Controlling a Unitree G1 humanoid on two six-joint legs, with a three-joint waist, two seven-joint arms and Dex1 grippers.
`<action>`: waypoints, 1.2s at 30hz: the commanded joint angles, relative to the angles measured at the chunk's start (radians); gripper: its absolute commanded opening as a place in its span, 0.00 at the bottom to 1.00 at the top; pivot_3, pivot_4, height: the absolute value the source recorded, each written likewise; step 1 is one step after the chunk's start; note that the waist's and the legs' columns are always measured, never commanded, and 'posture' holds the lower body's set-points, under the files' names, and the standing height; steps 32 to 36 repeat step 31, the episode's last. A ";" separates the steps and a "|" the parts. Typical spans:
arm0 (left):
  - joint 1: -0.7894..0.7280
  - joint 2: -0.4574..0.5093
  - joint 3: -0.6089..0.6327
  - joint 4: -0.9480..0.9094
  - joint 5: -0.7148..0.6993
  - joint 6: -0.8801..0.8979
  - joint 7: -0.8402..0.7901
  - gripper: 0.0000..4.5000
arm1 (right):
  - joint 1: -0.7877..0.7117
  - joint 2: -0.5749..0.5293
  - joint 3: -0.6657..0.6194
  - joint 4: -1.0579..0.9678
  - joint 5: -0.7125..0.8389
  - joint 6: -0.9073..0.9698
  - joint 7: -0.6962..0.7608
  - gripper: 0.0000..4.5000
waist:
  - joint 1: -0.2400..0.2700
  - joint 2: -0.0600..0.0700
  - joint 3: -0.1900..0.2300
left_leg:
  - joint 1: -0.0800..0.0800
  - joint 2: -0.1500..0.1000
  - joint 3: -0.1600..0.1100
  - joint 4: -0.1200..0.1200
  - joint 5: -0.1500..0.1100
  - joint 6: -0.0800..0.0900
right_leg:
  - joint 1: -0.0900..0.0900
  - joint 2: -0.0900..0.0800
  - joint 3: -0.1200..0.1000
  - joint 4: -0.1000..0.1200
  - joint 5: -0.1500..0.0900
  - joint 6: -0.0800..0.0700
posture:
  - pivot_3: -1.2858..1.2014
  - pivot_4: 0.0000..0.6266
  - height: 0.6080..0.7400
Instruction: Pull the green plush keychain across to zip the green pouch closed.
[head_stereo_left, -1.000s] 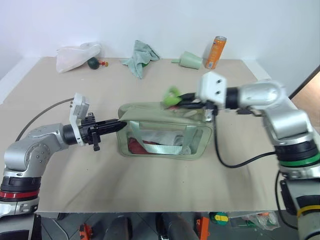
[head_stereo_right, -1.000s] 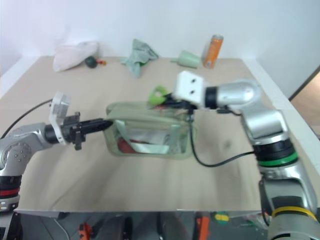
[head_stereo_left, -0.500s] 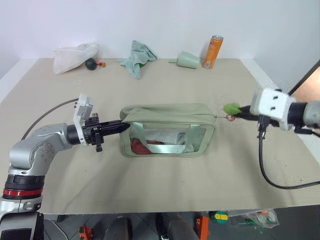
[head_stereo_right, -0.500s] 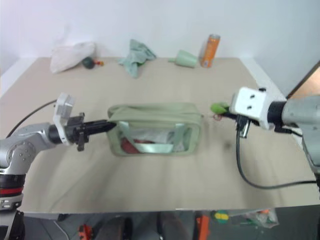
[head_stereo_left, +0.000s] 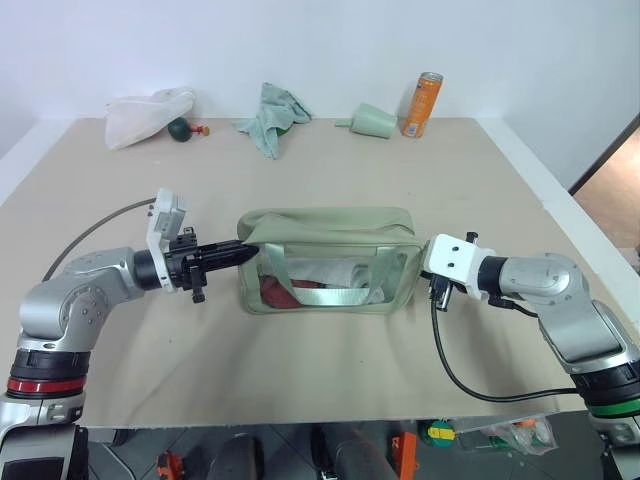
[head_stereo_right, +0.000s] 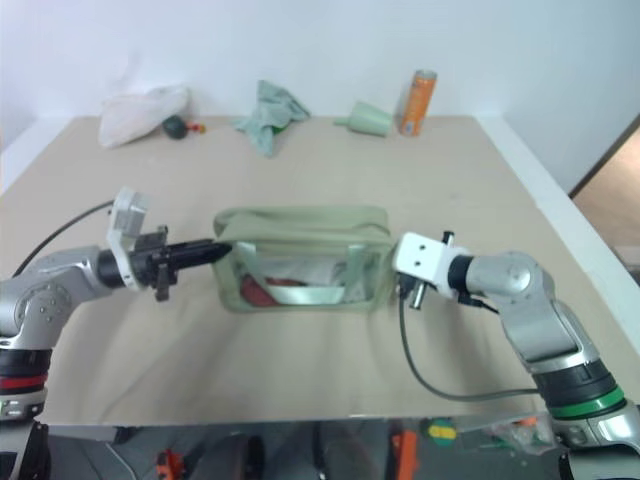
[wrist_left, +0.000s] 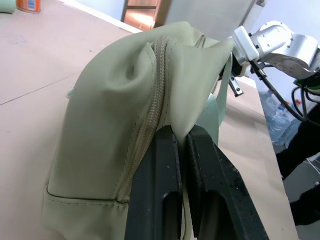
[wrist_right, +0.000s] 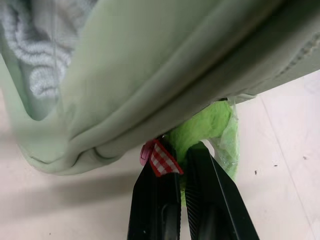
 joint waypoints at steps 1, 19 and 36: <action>-0.001 0.002 0.037 0.011 -0.004 0.008 0.027 0.00 | -0.017 -0.023 -0.071 0.009 0.056 0.017 0.036 0.22 | 0.000 0.000 0.000 | 0.000 0.000 0.000 0.000 0.000 0.000 | 0.000 0.000 0.000 0.000 0.000 0.000 | 0.52 0.24 1.00; -0.010 0.045 0.177 -0.062 -0.166 0.137 0.078 0.76 | 0.008 -0.055 -0.444 0.029 0.439 0.280 0.104 1.00 | 0.001 0.000 0.000 | -0.003 0.000 -0.001 0.000 0.000 0.000 | -0.001 0.000 0.000 0.000 0.000 0.000 | 0.52 0.24 1.00; 0.156 0.171 0.336 0.198 -0.071 0.067 0.081 0.76 | 0.238 -0.101 -0.680 -0.086 0.631 0.412 0.158 1.00 | 0.001 0.000 0.000 | -0.001 0.000 -0.002 -0.001 0.000 0.000 | 0.000 0.000 -0.002 0.000 -0.001 -0.001 | 0.52 0.24 1.00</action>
